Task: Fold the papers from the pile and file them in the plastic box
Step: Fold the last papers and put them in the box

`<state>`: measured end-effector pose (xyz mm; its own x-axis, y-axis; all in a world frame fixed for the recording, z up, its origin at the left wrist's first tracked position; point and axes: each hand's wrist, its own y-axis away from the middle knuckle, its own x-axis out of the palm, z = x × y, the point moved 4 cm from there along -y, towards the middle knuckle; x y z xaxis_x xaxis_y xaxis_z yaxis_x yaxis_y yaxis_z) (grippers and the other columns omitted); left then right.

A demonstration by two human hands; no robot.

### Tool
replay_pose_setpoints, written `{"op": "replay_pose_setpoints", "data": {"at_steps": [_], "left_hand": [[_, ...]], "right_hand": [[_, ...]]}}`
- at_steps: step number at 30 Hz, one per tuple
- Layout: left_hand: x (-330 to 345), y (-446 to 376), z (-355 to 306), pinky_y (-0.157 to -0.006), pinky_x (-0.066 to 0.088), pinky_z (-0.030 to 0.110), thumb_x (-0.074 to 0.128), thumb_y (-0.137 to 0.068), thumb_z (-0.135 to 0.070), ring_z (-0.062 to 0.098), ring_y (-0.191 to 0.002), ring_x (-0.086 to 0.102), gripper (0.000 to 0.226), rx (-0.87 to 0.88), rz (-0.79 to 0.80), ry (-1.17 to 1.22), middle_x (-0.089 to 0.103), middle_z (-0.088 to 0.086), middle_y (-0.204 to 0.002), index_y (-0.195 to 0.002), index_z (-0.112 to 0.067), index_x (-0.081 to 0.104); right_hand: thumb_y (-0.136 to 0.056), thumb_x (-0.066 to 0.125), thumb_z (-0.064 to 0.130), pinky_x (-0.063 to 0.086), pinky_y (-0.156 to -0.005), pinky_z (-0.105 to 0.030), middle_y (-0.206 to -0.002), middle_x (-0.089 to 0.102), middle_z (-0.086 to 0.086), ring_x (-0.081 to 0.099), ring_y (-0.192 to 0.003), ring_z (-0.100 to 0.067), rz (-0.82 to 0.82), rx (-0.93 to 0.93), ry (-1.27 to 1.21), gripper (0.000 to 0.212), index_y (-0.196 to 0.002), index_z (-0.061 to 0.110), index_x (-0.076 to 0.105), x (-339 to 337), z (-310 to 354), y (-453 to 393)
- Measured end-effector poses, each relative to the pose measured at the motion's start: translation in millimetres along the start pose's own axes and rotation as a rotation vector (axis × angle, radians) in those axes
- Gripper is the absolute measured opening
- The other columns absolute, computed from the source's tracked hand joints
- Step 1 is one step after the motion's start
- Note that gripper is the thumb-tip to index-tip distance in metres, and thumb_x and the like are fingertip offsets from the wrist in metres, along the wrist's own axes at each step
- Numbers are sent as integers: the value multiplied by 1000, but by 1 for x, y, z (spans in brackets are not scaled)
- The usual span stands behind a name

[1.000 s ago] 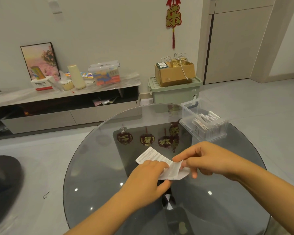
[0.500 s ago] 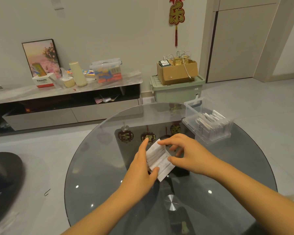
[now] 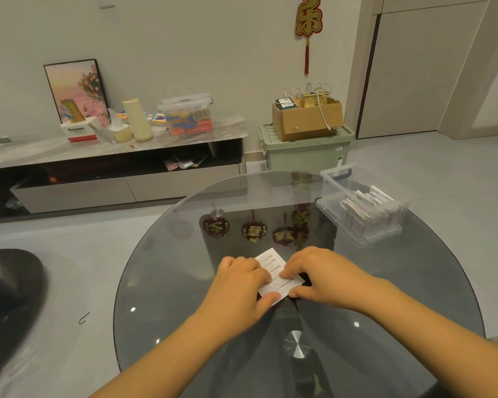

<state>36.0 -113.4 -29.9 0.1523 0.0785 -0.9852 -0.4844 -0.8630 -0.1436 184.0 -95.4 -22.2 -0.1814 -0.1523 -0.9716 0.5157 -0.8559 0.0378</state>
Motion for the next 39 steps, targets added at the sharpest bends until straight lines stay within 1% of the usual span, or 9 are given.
{"op": "replay_pose_setpoints", "data": {"at_steps": [6,9,12,15,19,23,26,30,39], "left_hand": [[-2,2,-4,-89,43,26,46,-90,-50,14,-107,45,46,3,57,15,55,-3,-118,-125,-22,57],[-8,2,-5,-75,46,26,39,-92,-44,14,-91,50,37,30,30,39,63,-2,-97,-102,-20,66],[-9,3,-4,-55,37,23,33,-90,-39,16,-69,51,38,44,37,47,59,-1,-69,-69,-17,56],[-11,4,-4,-48,25,22,41,-92,-29,18,-57,44,38,32,26,120,42,1,-53,-56,-17,41],[-13,6,3,-58,38,19,49,-93,-26,11,-64,53,24,-88,-22,402,64,-3,-71,-83,-20,70],[-7,4,10,-67,41,8,59,-90,-23,2,-74,56,21,-177,-64,503,60,-13,-89,-109,-29,66],[-2,1,13,-70,40,6,63,-88,-18,0,-71,51,34,-223,-69,513,50,-14,-92,-121,-27,59],[4,-3,16,-73,42,9,66,-86,-18,2,-72,52,44,-264,-59,557,49,-11,-100,-128,-26,53],[7,-8,18,-87,23,8,69,-84,-22,4,-110,32,36,-173,-59,419,39,-12,-111,-118,-23,59]], "right_hand": [[-91,52,42,42,-90,-27,-119,62,8,50,-111,-11,-79,-86,112,36,-124,31,59,-3,6,3],[-93,48,41,44,-89,-30,-109,65,7,54,-105,-11,-100,-108,77,29,-115,31,65,-3,4,5],[-94,42,41,46,-83,-32,-99,65,5,56,-95,-13,-120,-121,93,28,-103,28,65,0,2,5],[-96,38,38,43,-75,-30,-87,60,3,52,-83,-14,-142,-136,86,26,-94,22,58,0,4,7],[-96,40,39,40,-69,-29,-85,60,3,51,-79,-13,-159,-71,-69,20,-96,24,53,-4,8,9],[-94,48,39,40,-65,-27,-71,52,14,46,-67,-4,-189,10,-181,17,-106,28,54,3,4,3],[-91,54,36,43,-75,-25,-93,57,17,49,-81,-1,-195,44,-221,24,-115,33,52,7,2,-2],[-87,59,34,43,-91,-29,-117,55,8,49,-108,-9,-169,67,-215,33,-120,33,52,10,3,-7],[-90,56,37,34,-95,-25,-116,51,11,36,-111,-12,-163,32,-77,34,-124,31,59,17,3,-8]]}}
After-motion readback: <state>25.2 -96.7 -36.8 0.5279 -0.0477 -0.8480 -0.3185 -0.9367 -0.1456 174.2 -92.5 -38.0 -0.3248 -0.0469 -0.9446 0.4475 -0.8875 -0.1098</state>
